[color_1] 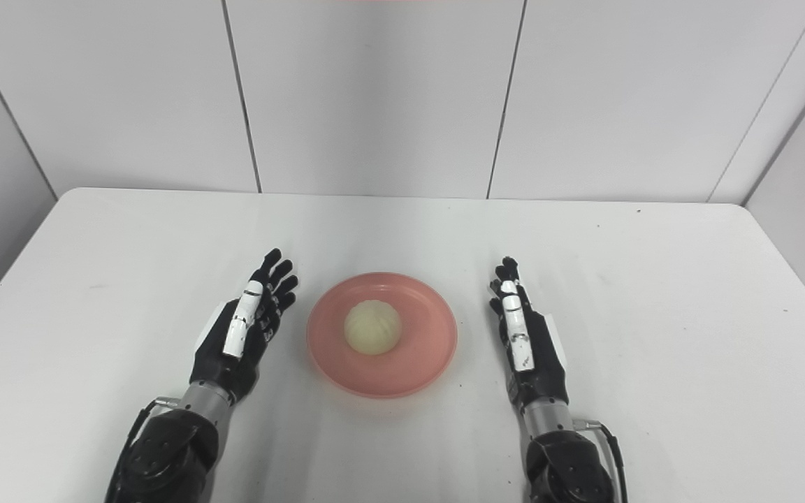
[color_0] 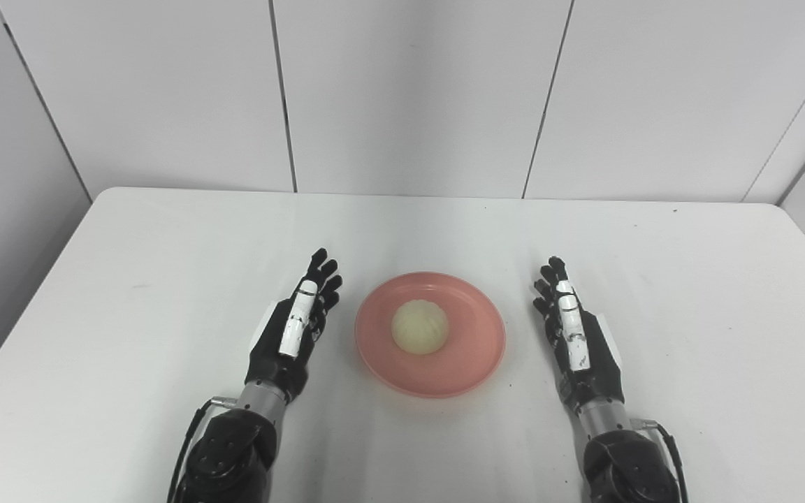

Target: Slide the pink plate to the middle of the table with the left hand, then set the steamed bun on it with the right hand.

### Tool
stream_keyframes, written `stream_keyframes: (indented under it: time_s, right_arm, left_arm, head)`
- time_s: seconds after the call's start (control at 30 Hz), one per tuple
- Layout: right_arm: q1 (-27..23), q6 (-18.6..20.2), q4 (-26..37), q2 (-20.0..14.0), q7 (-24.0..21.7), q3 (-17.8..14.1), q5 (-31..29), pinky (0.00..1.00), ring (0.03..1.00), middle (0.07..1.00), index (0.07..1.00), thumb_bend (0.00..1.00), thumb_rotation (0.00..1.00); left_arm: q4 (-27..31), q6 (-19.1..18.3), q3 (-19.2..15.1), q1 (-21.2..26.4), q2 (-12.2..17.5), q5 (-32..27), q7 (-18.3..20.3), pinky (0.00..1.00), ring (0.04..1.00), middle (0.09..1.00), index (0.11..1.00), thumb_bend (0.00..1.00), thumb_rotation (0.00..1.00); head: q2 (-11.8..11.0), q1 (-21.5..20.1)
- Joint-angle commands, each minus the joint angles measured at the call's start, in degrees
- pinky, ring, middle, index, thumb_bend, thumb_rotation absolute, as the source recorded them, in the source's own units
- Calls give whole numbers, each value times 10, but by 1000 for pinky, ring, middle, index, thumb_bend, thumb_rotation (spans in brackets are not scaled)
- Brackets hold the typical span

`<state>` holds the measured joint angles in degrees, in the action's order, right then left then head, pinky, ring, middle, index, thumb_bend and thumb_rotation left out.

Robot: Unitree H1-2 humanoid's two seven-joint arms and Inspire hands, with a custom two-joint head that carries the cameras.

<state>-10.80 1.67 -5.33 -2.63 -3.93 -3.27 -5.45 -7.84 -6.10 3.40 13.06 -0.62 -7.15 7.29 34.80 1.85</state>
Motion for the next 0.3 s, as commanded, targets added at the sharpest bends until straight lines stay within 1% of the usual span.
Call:
stream_keyframes:
  time_s: [0.0, 0.27]
  right_arm:
    - [11, -4, -25, 2, 0, 4, 1, 987, 977, 983, 996, 220, 1000]
    - [12, -9, -29, 0, -4, 8, 0, 986, 978, 987, 998, 223, 1000]
  left_arm:
    - [-17, -46, 5, -23, 3, 5, 1, 994, 984, 997, 1000, 397, 1000]
    - [-14, -49, 8, -23, 2, 9, -2, 993, 983, 995, 997, 408, 1000]
  head:
    - [0, 1]
    - [0, 2]
